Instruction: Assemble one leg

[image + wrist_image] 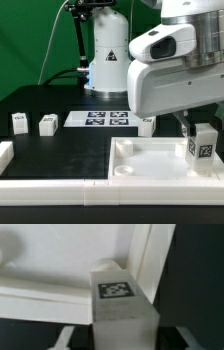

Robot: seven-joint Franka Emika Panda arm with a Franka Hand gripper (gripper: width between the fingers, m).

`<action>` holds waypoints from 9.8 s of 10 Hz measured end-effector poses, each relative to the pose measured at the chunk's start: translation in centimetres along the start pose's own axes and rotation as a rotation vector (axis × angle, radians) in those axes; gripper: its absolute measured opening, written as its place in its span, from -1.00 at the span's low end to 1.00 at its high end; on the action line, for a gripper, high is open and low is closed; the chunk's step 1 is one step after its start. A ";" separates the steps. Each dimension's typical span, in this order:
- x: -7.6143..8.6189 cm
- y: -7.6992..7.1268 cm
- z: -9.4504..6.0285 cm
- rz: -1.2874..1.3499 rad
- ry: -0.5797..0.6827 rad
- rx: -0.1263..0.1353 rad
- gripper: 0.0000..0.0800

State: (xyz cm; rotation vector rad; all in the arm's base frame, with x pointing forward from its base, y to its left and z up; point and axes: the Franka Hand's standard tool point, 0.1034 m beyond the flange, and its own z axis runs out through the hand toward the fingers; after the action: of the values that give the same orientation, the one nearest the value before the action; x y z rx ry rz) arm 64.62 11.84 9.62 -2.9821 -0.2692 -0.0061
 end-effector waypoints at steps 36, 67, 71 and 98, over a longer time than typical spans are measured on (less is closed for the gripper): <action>-0.6 0.2 1.0 0.062 -0.003 -0.049 -0.27; -0.7 0.0 1.5 0.171 0.005 -0.037 0.62; -0.4 0.3 1.5 0.053 0.033 -0.056 0.40; -1.0 0.0 1.4 0.857 0.051 -0.053 0.62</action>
Offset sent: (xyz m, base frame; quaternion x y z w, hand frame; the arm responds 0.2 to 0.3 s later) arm -0.0166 0.0053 -0.0018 -0.0392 0.0029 0.3404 0.9395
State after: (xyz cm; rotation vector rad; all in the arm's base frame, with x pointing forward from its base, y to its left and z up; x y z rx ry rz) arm 63.67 11.92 8.22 -2.8781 1.0178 0.0054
